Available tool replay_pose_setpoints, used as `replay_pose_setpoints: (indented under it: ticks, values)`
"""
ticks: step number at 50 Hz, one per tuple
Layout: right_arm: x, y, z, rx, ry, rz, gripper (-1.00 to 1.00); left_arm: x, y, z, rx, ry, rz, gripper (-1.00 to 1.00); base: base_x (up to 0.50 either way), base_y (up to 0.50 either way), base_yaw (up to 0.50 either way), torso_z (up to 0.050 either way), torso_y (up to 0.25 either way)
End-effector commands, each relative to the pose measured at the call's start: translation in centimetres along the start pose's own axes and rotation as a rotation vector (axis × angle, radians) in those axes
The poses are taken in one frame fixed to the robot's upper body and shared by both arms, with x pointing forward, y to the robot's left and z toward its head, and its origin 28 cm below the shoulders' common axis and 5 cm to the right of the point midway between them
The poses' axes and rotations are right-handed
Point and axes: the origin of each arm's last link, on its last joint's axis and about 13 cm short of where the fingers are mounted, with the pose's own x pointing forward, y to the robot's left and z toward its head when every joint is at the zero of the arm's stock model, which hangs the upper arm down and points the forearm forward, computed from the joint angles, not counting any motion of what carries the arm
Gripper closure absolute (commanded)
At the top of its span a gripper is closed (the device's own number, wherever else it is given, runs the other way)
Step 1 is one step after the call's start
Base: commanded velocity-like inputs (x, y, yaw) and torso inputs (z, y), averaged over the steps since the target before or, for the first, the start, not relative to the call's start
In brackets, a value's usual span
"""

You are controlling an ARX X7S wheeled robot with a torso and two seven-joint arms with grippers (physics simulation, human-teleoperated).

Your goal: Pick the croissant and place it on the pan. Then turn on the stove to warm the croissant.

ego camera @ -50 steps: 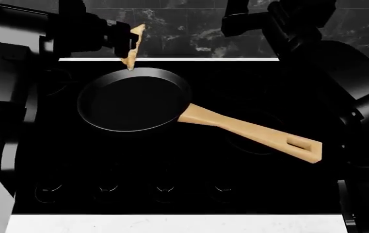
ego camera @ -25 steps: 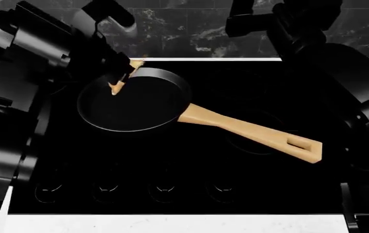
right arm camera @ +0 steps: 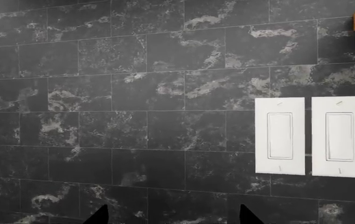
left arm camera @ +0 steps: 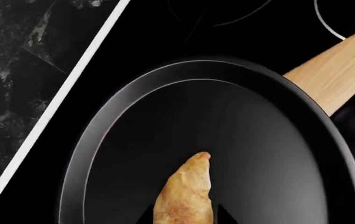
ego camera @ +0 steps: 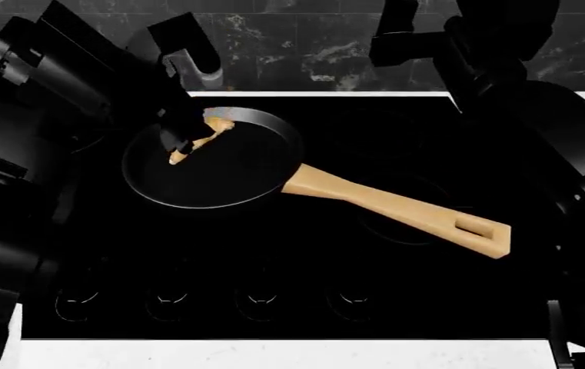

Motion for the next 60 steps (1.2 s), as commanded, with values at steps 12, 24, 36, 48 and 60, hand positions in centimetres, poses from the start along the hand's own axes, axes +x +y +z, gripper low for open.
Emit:
replay_pose_setpoints:
  ticks: [12, 24, 36, 48, 60]
  values:
    - [-0.2, -0.3, -0.1, 0.012, -0.005, -0.001, -1.00, -0.1, 0.0, 0.0, 0.029, 0.064, -0.040, -1.00, 0.00, 0.00, 0.00, 0.000, 0.000]
    - [-0.3, 0.0, 0.2, 0.012, -0.014, 0.003, -1.00, 0.0, -0.1, 0.0, -0.037, -0.039, 0.024, -1.00, 0.00, 0.00, 0.00, 0.000, 0.000]
    - [-0.8, 1.0, 0.7, 0.010, 0.012, 0.015, -1.00, 0.3, -0.6, -0.1, -0.362, -0.305, 0.360, -1.00, 0.00, 0.00, 0.00, 0.000, 0.000]
    - [-1.4, 1.3, 1.3, -0.002, 0.020, 0.020, -1.00, 0.5, -0.7, 0.0, -0.555, -0.428, 0.552, -1.00, 0.00, 0.00, 0.00, 0.000, 0.000]
    - [-1.5, 1.3, 1.3, -0.007, 0.038, 0.007, -1.00, -5.6, 0.1, -3.5, -0.662, -0.456, 0.651, -1.00, -0.14, 0.03, 0.00, 0.000, 0.000]
